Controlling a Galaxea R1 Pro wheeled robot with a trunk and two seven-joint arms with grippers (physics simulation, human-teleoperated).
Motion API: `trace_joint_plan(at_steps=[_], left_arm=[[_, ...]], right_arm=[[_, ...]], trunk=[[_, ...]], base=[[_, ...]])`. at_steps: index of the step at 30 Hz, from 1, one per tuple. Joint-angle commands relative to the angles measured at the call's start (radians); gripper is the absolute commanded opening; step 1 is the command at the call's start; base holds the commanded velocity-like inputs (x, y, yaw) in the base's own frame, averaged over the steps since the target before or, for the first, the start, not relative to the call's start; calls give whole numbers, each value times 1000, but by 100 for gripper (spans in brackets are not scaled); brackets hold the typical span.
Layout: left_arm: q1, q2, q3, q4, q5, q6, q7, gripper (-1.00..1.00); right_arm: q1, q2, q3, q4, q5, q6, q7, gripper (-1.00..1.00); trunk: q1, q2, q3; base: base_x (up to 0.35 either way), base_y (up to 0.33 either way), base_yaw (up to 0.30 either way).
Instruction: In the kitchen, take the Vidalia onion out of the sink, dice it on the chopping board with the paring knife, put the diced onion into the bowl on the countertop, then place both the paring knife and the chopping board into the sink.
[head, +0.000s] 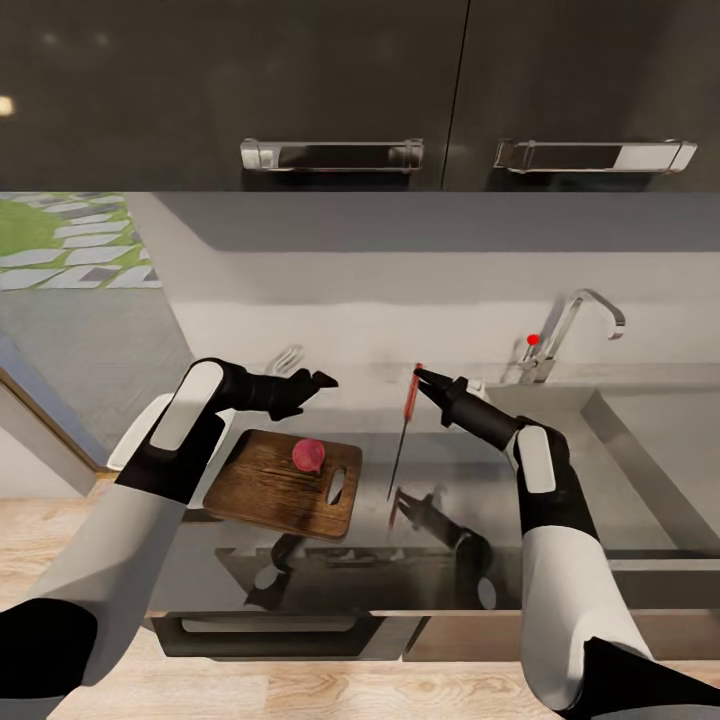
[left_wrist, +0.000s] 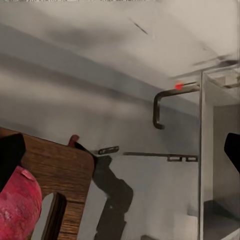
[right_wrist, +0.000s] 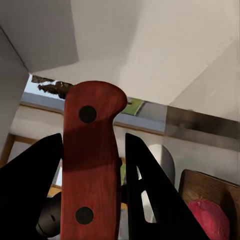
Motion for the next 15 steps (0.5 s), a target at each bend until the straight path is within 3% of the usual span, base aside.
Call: trace_joint_plan(at_steps=[1,6,12,15], left_arm=[[-2,1,-2,0,8,-1,8,100],[-4,0,-2,1,6,-2,5,100],[-6,-3,-6,1,8,-2,7,100],[-8,-18,-7,2,7,-2,8,100]], right_arm=[[-1,0,-3,-1,8,5,7,-100],[-2,-2,-4,0,9,5,4,-100],[-5,3,-6,1,9,5,-38,-100],[-6,5,-6,1,9,5,-43,-100]], trunk=[[1,-2,-2],[1,-2,2],[1,-2,8],[1,-2,10]], base=[[6,25,0],[75,140,42],[70,97,193],[8,10,152]])
